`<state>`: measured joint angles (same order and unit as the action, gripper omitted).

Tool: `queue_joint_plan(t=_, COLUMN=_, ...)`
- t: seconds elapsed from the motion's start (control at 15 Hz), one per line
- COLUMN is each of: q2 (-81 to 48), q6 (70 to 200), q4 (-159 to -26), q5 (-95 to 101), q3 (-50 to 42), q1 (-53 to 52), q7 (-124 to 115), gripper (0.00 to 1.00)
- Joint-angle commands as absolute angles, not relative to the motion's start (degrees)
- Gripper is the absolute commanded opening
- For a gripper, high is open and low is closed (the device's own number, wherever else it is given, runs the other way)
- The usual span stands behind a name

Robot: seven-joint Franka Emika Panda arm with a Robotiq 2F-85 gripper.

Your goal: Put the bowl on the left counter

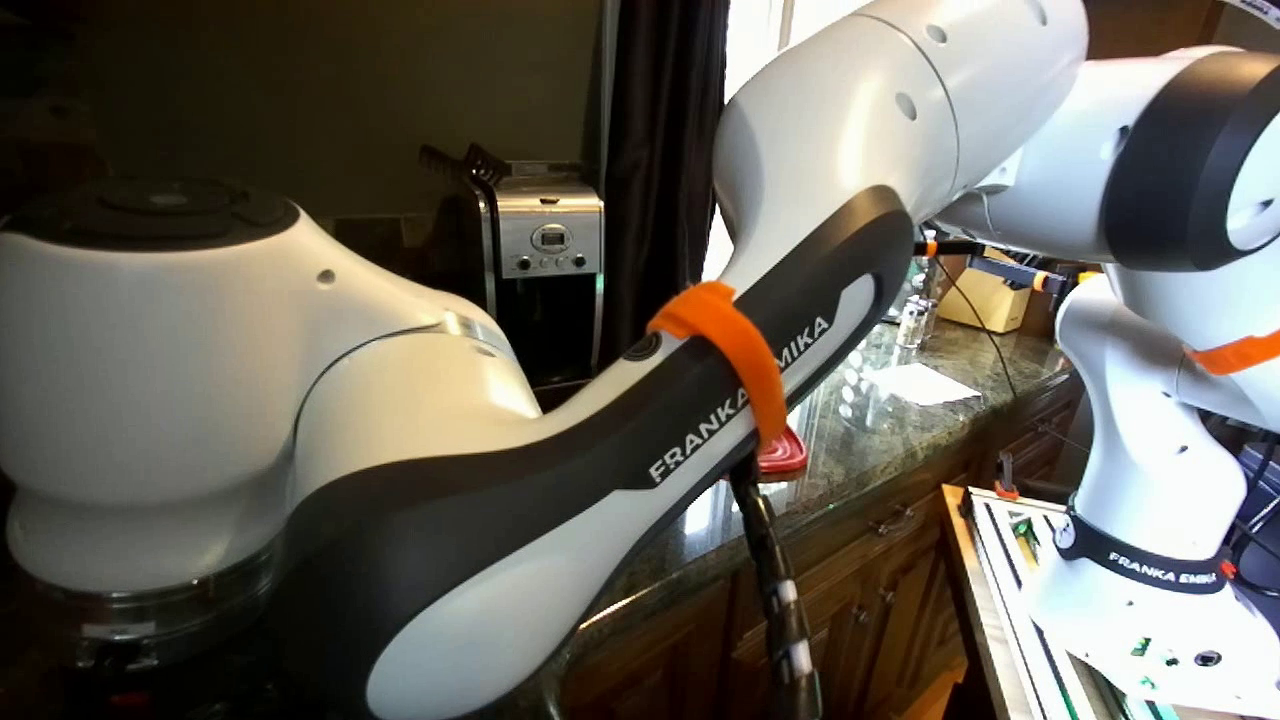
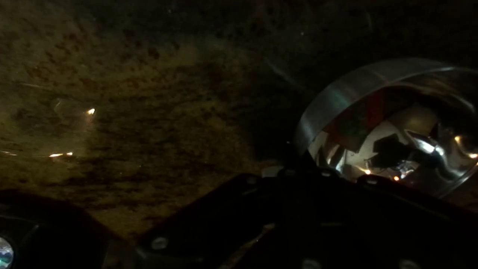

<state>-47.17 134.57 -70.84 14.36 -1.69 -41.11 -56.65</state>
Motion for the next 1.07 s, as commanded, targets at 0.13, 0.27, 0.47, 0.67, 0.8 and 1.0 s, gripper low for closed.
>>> queue_joint_plan(t=0.13, q2=-47.28, q6=129.23, q4=-67.53, q5=14.18, q3=-1.85, q1=-42.17, q7=-58.38, gripper=0.51)
queue_joint_plan(t=0.27, q2=-43.94, q6=128.58, q4=-69.55, q5=14.58, q3=-1.80, q1=-42.51, q7=-58.07, gripper=0.64)
queue_joint_plan(t=0.47, q2=-38.27, q6=126.93, q4=-73.24, q5=17.82, q3=-4.41, q1=-44.89, q7=-61.00, gripper=0.88)
queue_joint_plan(t=0.67, q2=-32.59, q6=124.02, q4=-77.87, q5=24.25, q3=-9.39, q1=-48.36, q7=-70.28, gripper=1.00)
queue_joint_plan(t=0.8, q2=-28.66, q6=122.85, q4=-82.57, q5=27.83, q3=-11.95, q1=-50.25, q7=-76.52, gripper=1.00)
queue_joint_plan(t=1.0, q2=-24.04, q6=119.72, q4=-89.24, q5=33.03, q3=-15.03, q1=-53.16, q7=-86.27, gripper=1.00)
